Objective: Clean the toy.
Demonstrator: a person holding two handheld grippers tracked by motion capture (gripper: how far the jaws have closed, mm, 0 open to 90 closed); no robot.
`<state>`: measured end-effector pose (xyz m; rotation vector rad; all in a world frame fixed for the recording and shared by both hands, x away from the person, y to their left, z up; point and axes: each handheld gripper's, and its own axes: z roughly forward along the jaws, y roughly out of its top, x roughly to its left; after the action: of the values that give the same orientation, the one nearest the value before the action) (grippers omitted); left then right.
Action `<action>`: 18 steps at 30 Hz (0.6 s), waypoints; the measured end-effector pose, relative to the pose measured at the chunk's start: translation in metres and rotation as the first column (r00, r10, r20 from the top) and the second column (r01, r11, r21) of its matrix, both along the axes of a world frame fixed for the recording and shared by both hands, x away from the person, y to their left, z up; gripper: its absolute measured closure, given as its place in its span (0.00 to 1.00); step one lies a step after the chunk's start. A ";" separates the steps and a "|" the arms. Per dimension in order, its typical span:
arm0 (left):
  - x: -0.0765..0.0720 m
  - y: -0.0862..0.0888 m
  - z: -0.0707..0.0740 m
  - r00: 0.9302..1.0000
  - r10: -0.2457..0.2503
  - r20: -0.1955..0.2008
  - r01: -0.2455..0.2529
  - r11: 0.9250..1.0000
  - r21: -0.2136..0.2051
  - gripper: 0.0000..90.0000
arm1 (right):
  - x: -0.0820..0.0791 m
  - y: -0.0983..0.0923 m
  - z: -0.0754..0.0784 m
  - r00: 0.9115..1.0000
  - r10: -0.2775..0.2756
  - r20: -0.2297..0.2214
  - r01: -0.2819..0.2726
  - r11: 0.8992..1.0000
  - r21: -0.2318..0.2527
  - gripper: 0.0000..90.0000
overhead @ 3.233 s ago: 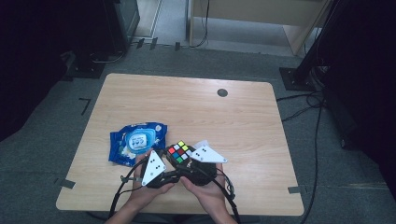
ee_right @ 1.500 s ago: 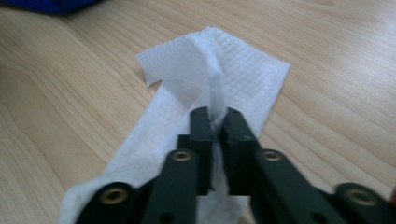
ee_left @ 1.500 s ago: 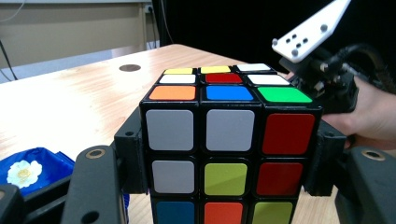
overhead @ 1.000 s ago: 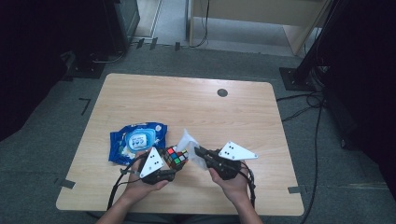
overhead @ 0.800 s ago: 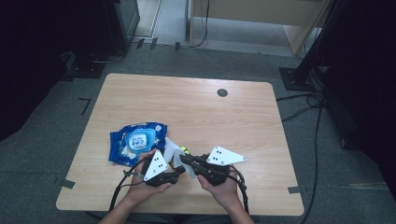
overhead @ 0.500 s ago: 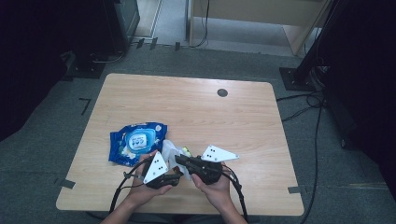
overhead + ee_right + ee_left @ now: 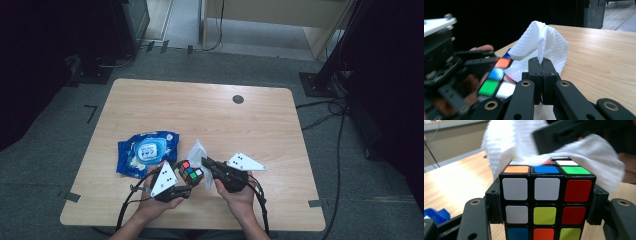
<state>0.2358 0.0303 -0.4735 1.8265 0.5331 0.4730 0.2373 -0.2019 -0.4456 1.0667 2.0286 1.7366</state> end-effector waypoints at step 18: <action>-0.003 -0.006 -0.001 1.000 -0.008 -0.011 0.008 1.000 0.013 0.38 | -0.001 0.011 -0.003 1.000 0.020 0.013 -0.020 1.000 0.013 0.99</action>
<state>0.2327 0.0244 -0.4746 1.8435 0.5314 0.4626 0.2360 -0.1906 -0.4483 1.0405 2.0296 1.7648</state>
